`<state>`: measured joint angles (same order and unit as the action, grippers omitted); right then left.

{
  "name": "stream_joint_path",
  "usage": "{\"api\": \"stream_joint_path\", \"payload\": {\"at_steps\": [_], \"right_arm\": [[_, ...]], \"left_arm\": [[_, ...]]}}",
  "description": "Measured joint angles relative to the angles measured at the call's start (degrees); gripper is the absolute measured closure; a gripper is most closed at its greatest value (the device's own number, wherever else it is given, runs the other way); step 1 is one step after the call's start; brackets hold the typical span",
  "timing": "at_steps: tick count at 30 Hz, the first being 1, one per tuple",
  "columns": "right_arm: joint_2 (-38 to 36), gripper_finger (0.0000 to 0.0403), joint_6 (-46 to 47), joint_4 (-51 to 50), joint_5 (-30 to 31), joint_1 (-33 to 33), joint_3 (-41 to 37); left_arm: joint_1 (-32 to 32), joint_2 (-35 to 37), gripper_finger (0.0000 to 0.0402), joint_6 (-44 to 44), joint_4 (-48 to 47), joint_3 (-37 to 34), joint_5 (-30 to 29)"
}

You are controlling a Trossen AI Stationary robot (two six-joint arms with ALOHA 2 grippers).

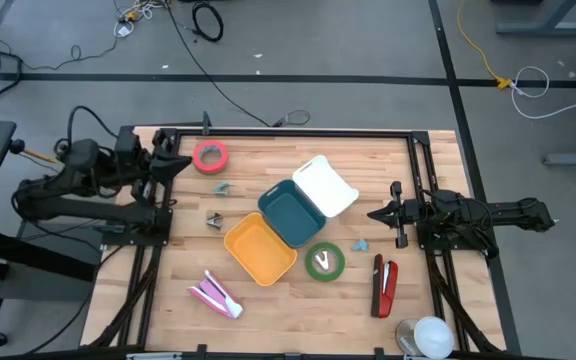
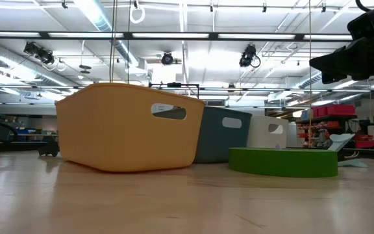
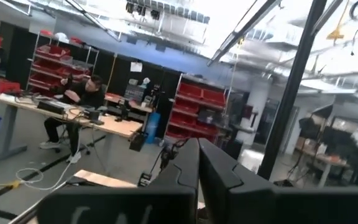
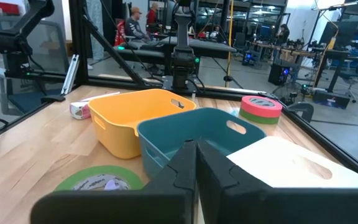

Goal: Pick and place Stapler, Stapler remover, tape
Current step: Put the pink tape into the yellow bin

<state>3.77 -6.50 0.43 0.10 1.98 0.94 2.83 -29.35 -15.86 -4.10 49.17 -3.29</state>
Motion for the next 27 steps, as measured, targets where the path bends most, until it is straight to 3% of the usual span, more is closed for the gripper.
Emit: {"api": "stream_joint_path", "payload": {"at_steps": [5, 14, 27], "right_arm": [[0.0, 0.0390, 0.0, 0.0, 0.0, 0.0, 0.0], [0.0, 0.0390, 0.0, 0.0, 0.0, 0.0, 0.0], [0.0, 0.0390, 0.0, 0.0, 0.0, 0.0, 0.0]], "left_arm": [[0.0, -5.4, 0.0398, 2.7, -11.3, 8.4, -0.6], [0.0, -13.5, 0.0389, 6.0, -30.2, 19.1, -9.8], [0.0, -16.5, 0.0388, 6.7, -31.7, 19.6, -10.6]]}}
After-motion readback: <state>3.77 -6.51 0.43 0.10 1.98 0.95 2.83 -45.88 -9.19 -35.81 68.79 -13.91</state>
